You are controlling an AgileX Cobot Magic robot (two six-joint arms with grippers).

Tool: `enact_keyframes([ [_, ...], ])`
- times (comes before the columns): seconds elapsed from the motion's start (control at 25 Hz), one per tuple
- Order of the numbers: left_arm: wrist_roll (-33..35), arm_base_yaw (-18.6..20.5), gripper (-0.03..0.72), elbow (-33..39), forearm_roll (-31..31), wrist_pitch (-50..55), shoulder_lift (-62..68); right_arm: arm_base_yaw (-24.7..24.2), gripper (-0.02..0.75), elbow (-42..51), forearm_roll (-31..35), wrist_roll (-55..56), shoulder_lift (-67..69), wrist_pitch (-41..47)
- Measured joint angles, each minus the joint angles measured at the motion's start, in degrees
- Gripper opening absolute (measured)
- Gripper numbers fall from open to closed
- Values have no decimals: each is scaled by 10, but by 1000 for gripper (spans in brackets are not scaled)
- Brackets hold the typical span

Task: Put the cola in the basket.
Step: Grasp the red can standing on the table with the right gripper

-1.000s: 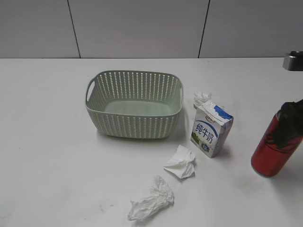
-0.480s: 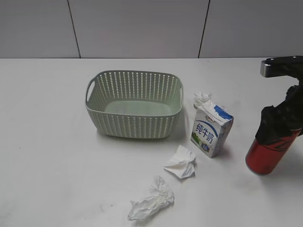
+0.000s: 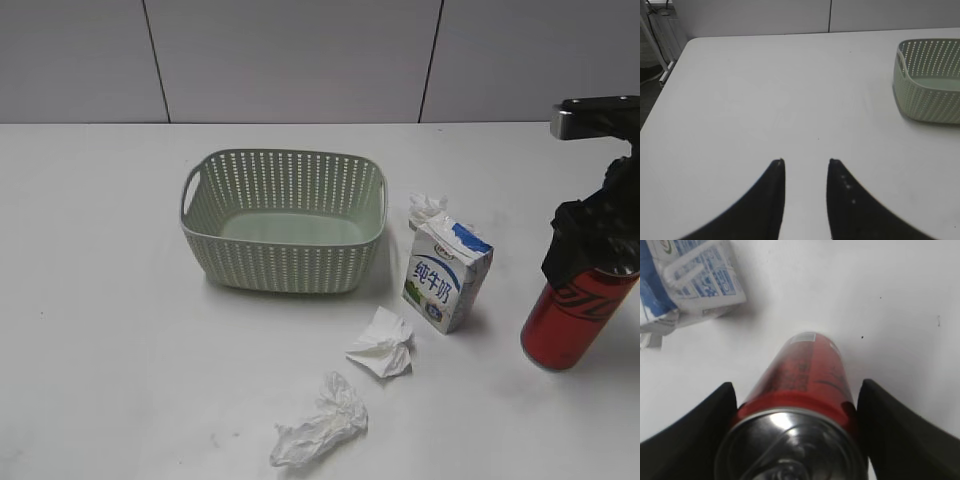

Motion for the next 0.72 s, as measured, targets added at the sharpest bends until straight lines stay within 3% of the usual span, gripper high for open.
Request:
enact_keyframes([
  [0.48, 0, 0, 229, 0, 0, 0, 0, 0, 572, -6, -4, 13, 33, 50],
  [0.72, 0, 0, 229, 0, 0, 0, 0, 0, 519, -23, -6, 39, 36, 91],
])
